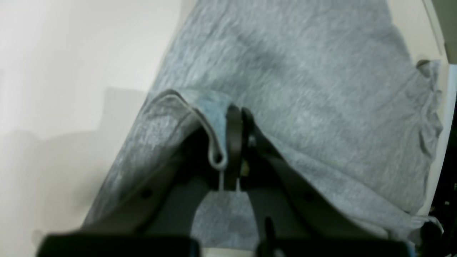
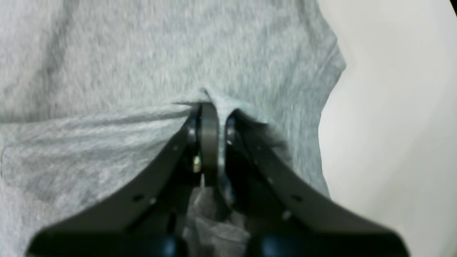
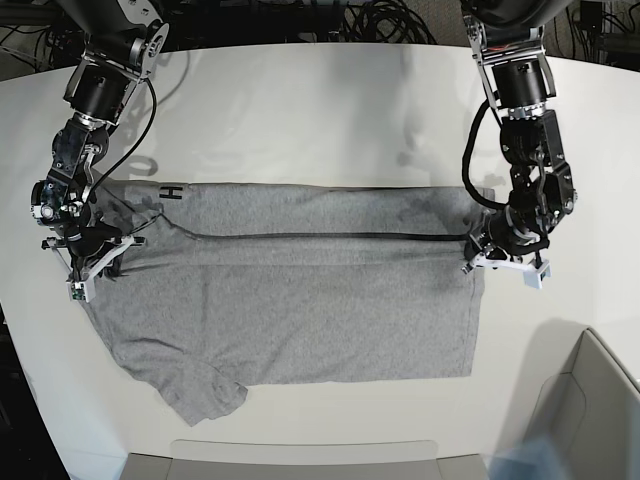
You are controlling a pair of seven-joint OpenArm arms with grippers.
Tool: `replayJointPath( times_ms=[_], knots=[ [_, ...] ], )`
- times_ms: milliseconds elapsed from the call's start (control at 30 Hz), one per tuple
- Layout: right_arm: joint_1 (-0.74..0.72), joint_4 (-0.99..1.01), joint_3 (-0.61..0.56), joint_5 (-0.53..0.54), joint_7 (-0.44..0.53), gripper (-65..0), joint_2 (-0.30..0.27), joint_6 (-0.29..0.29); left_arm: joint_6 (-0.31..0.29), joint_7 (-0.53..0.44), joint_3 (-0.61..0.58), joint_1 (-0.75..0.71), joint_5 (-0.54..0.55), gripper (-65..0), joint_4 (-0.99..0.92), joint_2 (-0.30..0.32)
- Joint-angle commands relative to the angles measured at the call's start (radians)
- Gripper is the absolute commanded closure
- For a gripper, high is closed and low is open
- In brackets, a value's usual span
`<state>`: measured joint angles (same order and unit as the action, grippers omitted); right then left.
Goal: Fold the T-shirt properly
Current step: 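Lift the shoulder edge with both grippers and fold it over the shirt body, then lower the folded edge and open both grippers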
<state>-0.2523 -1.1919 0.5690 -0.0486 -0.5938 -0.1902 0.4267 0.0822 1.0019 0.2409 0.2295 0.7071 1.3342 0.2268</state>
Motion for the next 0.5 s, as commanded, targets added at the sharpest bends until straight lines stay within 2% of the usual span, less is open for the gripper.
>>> replayJointPath(
  times_ms=[0, 100, 200, 367, 400, 467],
  knots=[
    [-0.026, 0.004, 0.000, 0.005, 0.042, 0.0, -0.016, -0.005, 0.000, -0.016, 0.001, 0.028, 0.001, 0.0, -0.005, 0.012],
    [-0.026, 0.056, -0.040, -0.018, 0.084, 0.0, -0.021, -0.009, -0.006, -0.018, 0.001, 0.043, 0.001, 0.0, -0.032, 0.016],
    [-0.028, 0.053, -0.053, -0.066, 0.085, -0.8, -0.013, -0.009, -0.008, -0.013, 0.001, 0.043, 0.001, 0.0, -0.034, 0.016],
    [-0.028, 0.036, -0.047, -0.069, 0.085, -21.3, -0.004, -0.009, -0.002, -0.010, -0.058, 0.043, 0.001, -17.0, -0.032, 0.018],
    [-0.028, 0.014, -0.045, -0.069, 0.085, -25.4, -0.004, -0.009, -0.002, -0.010, -0.077, 0.043, 0.001, -19.5, -0.032, 0.019],
    [-0.028, -0.024, -0.045, -0.069, 0.087, -29.5, -0.004, -0.009, -0.002, -0.008, -0.107, 0.043, 0.001, -20.4, -0.025, 0.019]
  ],
)
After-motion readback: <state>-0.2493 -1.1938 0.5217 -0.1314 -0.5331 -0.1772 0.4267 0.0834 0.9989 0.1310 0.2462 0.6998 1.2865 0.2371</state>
